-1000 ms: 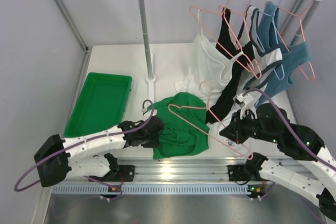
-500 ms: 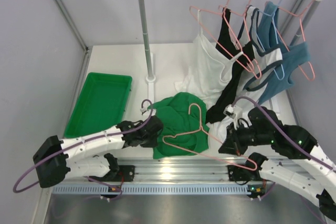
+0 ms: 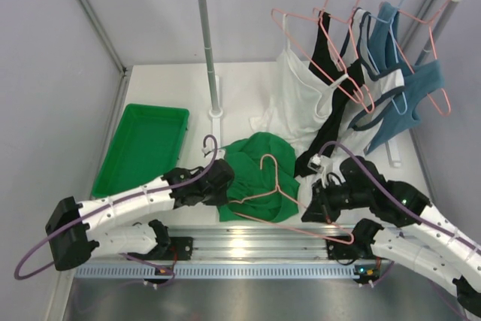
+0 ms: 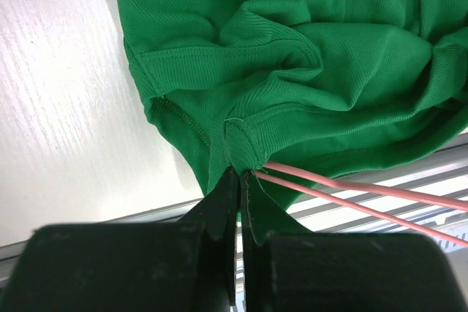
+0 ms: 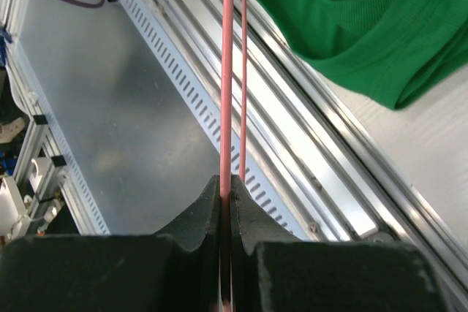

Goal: Place the tank top on the hanger

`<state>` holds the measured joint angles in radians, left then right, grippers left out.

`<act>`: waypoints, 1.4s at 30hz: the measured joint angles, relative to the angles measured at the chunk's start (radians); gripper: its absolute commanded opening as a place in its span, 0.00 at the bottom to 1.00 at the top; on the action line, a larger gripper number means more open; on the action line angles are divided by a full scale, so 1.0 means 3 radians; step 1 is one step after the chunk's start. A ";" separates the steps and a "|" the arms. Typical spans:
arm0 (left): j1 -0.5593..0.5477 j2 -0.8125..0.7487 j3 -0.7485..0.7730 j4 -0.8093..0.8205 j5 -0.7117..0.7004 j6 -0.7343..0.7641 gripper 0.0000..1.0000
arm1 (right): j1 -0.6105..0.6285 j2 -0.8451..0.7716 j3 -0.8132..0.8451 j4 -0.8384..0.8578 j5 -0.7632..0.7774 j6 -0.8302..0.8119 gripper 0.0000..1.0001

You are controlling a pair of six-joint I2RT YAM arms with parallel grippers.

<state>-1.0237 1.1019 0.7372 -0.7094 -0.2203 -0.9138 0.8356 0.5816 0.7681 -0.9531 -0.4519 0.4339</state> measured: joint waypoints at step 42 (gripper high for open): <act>-0.0182 -0.0401 0.0164 0.0086 -0.0161 0.0476 0.47 | 0.0743 0.0774 -0.1624 0.3580 0.0514 0.0637 0.00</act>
<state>-1.0782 0.9817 0.7864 -0.6834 -0.2687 -0.7712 1.0584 0.8139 0.2810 0.1207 -0.2977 0.6250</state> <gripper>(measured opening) 0.467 0.022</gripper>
